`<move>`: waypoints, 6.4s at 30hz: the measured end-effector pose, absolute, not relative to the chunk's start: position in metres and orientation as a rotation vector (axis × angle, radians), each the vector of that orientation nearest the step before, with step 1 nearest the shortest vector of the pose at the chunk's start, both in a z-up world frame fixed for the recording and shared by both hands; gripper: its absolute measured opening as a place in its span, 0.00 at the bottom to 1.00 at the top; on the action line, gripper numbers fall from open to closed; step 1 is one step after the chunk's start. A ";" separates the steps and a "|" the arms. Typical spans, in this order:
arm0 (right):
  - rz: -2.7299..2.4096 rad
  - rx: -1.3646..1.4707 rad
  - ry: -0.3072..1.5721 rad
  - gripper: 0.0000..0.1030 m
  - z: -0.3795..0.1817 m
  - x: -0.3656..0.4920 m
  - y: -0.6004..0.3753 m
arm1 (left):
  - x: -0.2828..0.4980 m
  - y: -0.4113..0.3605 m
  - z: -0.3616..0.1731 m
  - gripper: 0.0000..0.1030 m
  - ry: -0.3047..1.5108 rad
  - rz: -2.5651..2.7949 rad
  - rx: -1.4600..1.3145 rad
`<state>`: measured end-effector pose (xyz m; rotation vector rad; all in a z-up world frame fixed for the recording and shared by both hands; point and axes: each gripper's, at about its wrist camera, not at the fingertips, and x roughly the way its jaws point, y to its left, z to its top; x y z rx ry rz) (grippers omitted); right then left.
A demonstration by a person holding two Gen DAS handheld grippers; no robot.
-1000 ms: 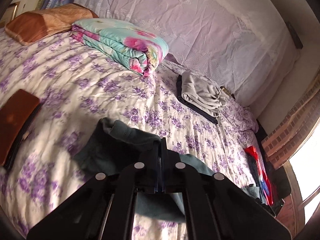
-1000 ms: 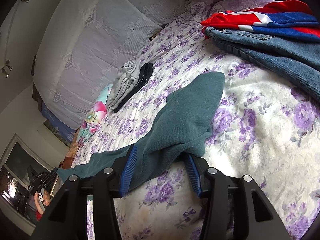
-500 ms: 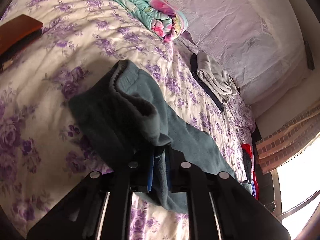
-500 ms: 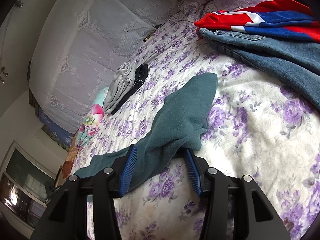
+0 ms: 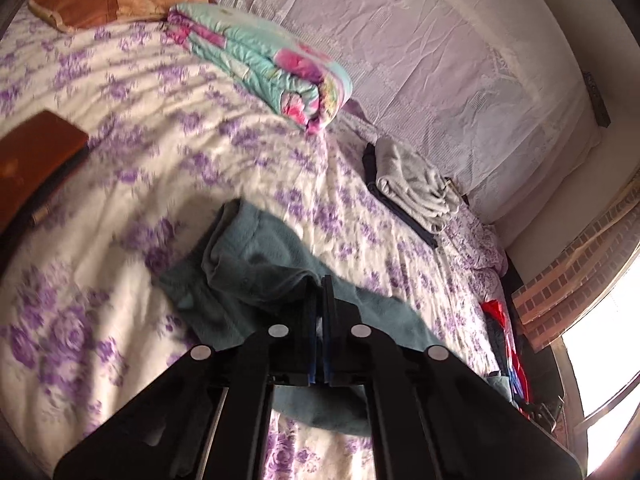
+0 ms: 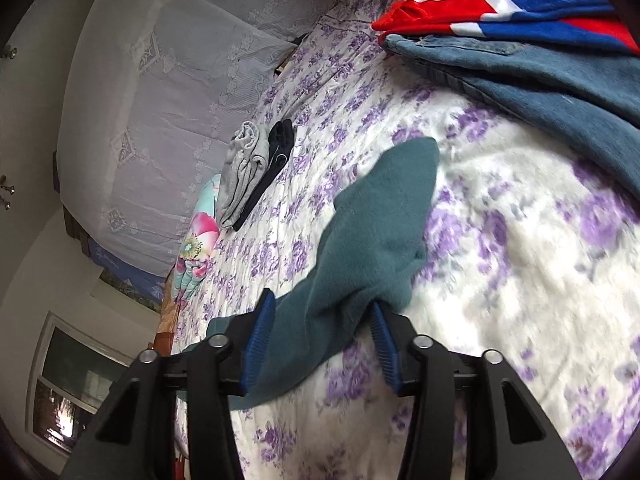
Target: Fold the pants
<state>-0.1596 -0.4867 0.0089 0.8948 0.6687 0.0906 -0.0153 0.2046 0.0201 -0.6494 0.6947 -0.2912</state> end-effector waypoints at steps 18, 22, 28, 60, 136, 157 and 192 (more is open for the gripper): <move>-0.019 0.690 0.684 0.39 0.046 -0.224 -0.490 | -0.009 0.217 -0.004 0.01 0.744 -0.307 -0.729; 0.038 0.804 0.679 0.38 0.041 -0.205 -0.485 | -0.014 0.214 0.003 0.01 0.732 -0.303 -0.702; -0.003 0.830 0.755 0.38 0.033 -0.189 -0.481 | -0.016 0.216 0.006 0.01 0.734 -0.300 -0.687; 0.043 0.828 0.628 0.02 0.068 -0.144 -0.521 | 0.017 0.209 0.046 0.01 0.691 -0.303 -0.641; -0.011 0.631 0.731 0.51 0.069 -0.138 -0.492 | 0.037 0.239 -0.020 0.65 1.005 -0.234 -0.564; -0.032 0.799 0.858 0.51 0.023 -0.224 -0.492 | 0.021 0.256 -0.015 0.03 0.853 -0.215 -0.740; 0.068 0.878 0.645 0.04 0.069 -0.152 -0.535 | 0.014 0.272 0.015 0.02 0.732 -0.212 -0.832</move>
